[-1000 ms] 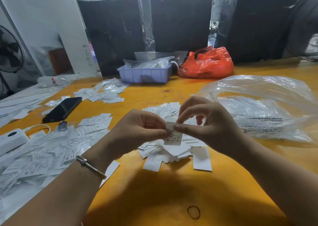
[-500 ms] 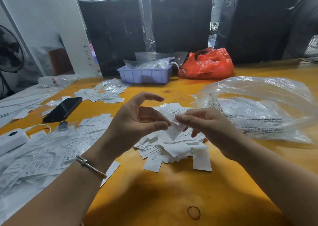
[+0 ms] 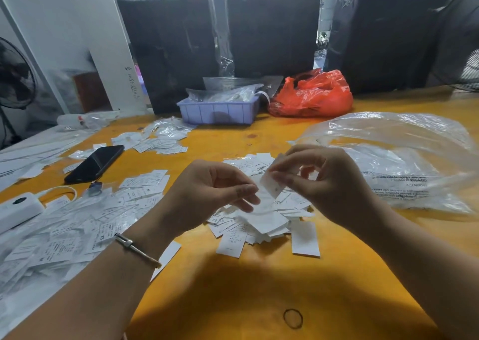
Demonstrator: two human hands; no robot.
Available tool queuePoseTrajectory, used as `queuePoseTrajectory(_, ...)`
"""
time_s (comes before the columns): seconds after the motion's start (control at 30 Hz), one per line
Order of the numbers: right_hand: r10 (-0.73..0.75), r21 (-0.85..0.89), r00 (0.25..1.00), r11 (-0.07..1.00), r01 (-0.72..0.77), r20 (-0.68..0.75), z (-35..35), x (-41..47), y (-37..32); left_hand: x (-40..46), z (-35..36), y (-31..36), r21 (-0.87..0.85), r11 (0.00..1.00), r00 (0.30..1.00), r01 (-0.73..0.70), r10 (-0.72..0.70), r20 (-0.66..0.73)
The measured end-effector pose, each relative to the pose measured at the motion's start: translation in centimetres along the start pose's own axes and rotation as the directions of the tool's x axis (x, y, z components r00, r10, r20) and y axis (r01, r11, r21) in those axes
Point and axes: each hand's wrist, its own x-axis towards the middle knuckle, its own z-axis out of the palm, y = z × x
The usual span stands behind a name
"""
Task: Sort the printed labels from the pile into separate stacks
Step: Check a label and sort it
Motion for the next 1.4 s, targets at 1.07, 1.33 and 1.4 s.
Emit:
queuePoseTrajectory(1.07, -0.171, -0.138, 0.982, 0.978, 0.159, -0.079, -0.1, -0.5, -1.1, -0.3, 0.0, 0.4, 0.078, 0.994, 0.997, -0.077, 0.077, 0.012)
queuePoseTrajectory(1.33, -0.121, -0.204, 0.988, 0.969, 0.139, 0.098, 0.1, -0.4, -0.7, -0.1, 0.2, -0.1, 0.137, 0.99, 0.999, -0.029, 0.024, 0.041)
queuePoseTrajectory(1.4, -0.081, -0.136, 0.995, 0.987, 0.087, 0.05, 0.1, -0.4, -0.8, 0.0, 0.2, -0.2, 0.139, 0.99, 0.999, -0.023, 0.018, 0.036)
